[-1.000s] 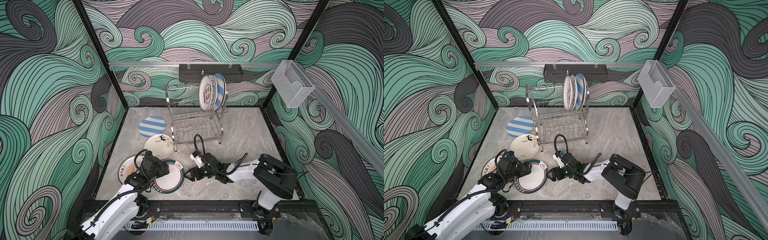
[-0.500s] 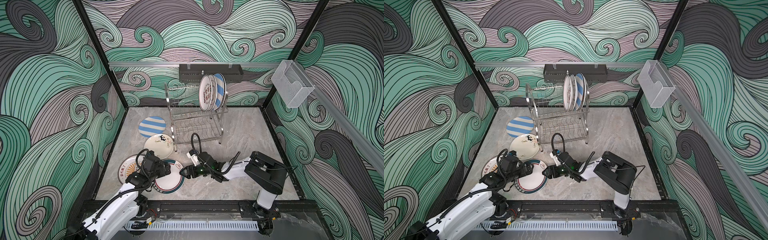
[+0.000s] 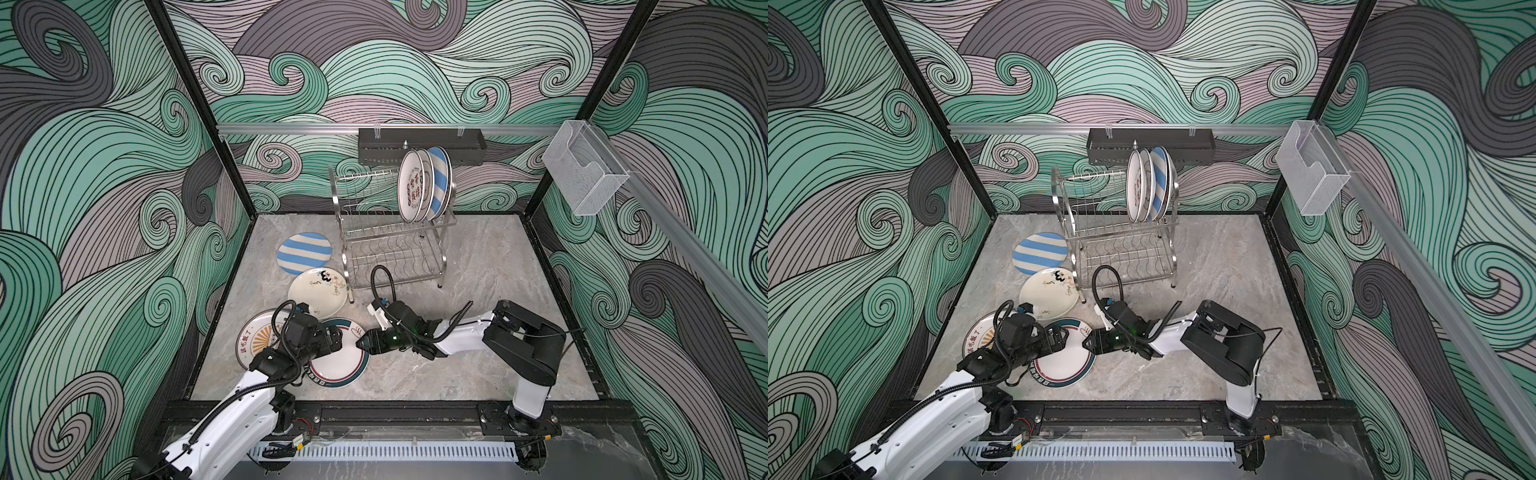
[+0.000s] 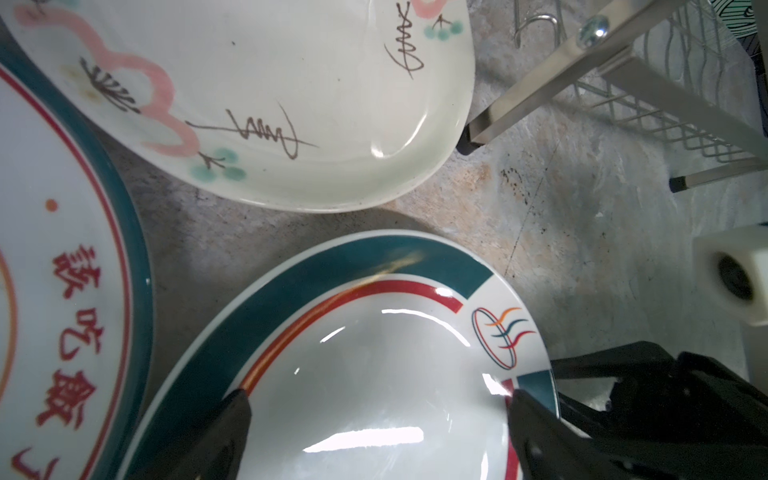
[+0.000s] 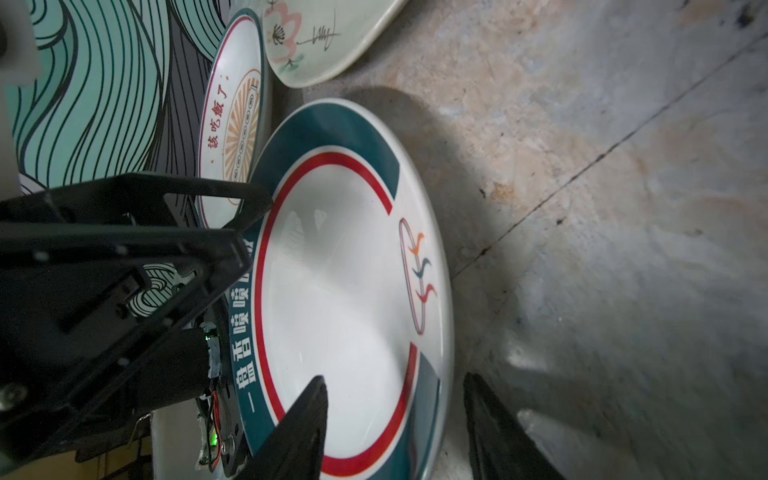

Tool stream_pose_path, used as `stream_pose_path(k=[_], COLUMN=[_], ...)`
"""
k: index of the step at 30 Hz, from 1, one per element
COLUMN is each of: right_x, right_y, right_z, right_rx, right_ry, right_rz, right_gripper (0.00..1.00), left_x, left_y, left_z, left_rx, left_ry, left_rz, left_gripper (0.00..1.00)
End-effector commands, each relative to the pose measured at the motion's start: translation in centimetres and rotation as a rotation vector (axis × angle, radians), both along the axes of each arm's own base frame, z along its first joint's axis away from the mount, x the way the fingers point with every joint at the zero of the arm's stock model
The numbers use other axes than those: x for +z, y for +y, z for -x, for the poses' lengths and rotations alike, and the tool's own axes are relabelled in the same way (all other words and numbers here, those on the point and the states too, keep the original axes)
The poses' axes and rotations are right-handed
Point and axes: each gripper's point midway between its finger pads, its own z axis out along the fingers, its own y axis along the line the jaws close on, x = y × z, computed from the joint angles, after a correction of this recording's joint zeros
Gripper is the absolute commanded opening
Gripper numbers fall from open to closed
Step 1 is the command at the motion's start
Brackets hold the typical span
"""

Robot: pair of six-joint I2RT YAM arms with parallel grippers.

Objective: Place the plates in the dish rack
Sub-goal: 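Lower the right gripper onto the green-rimmed plate's rim and close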

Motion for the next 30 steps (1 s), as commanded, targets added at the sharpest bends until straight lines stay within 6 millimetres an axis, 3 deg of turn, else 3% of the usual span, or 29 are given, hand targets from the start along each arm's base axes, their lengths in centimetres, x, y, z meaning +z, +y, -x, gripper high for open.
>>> stream_pose_path(k=[1, 13, 16, 24, 30], right_x=[-4.5, -3.3, -2.7, -0.8, -0.9], right_y=[-2.4, -3.5, -4.3, -8.2, -10.6], right_z=[1.2, 0.1, -0.3, -1.5, -1.6], right_rx=[-0.028, -0.088, -0.11, -0.193, -0.243], right_ry=[0.088, 0.04, 0.033, 0.01, 0.014], right_rz=[0.16, 0.208, 0.211, 0.229, 0.237], right_gripper=[0.46, 0.08, 0.03, 0.03, 0.02], left_x=[0.5, 2.1, 2.4, 2.2, 0.7], left_y=[-0.2, 0.2, 0.2, 0.3, -0.9], left_z=[-0.2, -0.4, -0.6, -0.8, -0.8], left_rx=[-0.006, -0.017, -0.019, -0.015, -0.047], left_ry=[-0.027, -0.071, -0.083, -0.065, 0.001], left_rz=[0.019, -0.011, -0.013, -0.032, 0.0], left_gripper=[0.98, 0.99, 0.99, 0.99, 0.99])
